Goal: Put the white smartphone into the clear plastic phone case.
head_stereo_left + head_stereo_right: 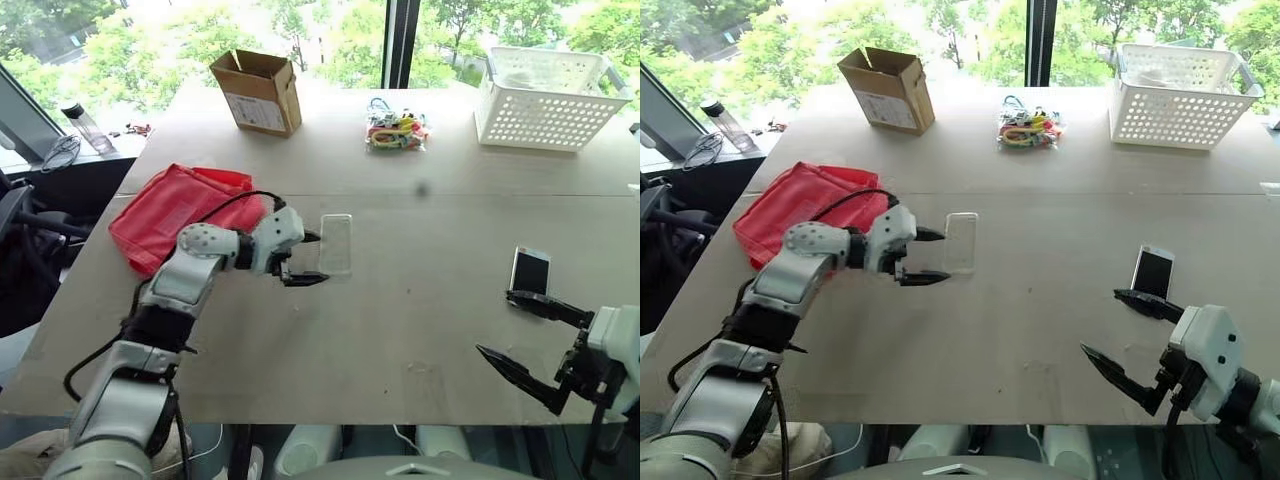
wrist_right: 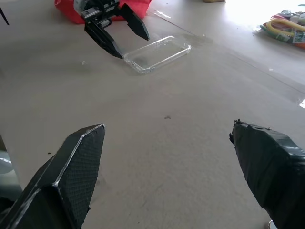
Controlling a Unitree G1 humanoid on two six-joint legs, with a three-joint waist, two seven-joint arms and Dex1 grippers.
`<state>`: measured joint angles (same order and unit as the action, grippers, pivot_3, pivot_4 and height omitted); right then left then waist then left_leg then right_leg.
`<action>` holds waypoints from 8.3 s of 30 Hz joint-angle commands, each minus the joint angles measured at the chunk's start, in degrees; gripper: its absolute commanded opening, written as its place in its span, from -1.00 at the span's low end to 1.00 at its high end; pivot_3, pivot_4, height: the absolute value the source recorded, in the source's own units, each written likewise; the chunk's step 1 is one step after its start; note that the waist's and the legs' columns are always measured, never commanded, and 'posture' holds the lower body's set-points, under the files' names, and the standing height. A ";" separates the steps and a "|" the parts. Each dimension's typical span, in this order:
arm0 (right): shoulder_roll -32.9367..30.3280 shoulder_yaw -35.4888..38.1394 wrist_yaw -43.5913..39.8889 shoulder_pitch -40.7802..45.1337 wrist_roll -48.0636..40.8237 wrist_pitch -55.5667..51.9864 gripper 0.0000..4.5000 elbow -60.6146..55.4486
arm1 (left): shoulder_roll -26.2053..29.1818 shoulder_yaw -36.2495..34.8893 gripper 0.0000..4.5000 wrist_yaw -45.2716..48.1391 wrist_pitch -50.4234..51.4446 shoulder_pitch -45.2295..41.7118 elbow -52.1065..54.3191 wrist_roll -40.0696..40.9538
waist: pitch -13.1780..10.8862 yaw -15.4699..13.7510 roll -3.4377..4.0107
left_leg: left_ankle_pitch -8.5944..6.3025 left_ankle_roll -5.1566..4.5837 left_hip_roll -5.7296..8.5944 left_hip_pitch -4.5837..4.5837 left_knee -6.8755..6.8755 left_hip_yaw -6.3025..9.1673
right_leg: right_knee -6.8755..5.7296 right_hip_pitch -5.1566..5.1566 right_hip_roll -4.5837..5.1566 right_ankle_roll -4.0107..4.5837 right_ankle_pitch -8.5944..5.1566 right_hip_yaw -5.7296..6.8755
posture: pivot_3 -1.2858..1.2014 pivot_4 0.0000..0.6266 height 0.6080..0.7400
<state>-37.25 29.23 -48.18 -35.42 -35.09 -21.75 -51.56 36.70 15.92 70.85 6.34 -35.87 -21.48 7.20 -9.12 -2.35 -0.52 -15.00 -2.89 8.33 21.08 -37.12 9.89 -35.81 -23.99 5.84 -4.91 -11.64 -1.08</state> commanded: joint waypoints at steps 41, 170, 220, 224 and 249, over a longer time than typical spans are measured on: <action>1.03 -5.46 12.21 -3.94 3.70 0.18 1.00 -8.44 | -16.37 9.41 0.33 8.97 -17.92 -23.39 -36.65 -10.18 | -0.05 -0.27 -0.19 | -0.15 0.13 -0.29 0.44 -0.34 -0.08 | 0.04 -0.25 -0.16 -0.17 0.01 0.04 | 0.03 -0.52 1.00; -2.47 -55.50 -20.79 78.39 32.53 3.99 0.22 55.32 | 0.83 -22.42 1.00 -18.65 26.80 29.61 49.89 25.77 | 0.15 2.99 0.19 | -0.21 0.24 -0.76 0.79 -0.74 -0.67 | -0.07 -0.81 -0.81 0.22 0.45 -0.47 | 0.03 -0.52 1.00; 0.45 -58.06 -30.89 82.09 44.25 5.20 0.22 58.78 | 2.95 -22.12 1.00 -17.85 20.63 34.72 48.49 23.86 | 0.15 2.78 0.20 | -0.23 0.28 -0.77 0.76 -0.64 -0.70 | -0.06 -0.84 -0.82 0.24 0.46 -0.49 | 0.03 -0.52 1.00; 0.83 -58.35 -30.46 82.33 45.04 5.07 0.22 59.51 | 2.84 -21.94 1.00 -17.93 20.58 34.47 48.40 23.66 | 0.15 2.77 0.20 | -0.23 0.28 -0.77 0.76 -0.64 -0.70 | -0.07 -0.84 -0.82 0.24 0.46 -0.49 | 0.03 -0.52 1.00; 0.11 -55.08 -27.79 82.93 44.38 -4.97 0.99 53.58 | 2.58 -21.87 1.00 -18.92 20.59 35.43 49.32 23.62 | 0.13 2.82 0.23 | -0.24 0.30 -0.77 0.80 -0.57 -0.70 | -0.07 -0.93 -0.83 0.30 0.50 -0.49 | 0.03 -0.52 1.00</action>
<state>-36.74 -28.89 -75.54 47.59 11.46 -24.91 5.03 39.08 -5.49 52.11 28.06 -0.59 26.32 30.58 -8.99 0.47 -0.29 -15.24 -2.59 7.55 21.87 -37.68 9.19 -35.88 -24.92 5.03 -4.62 -11.14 -1.58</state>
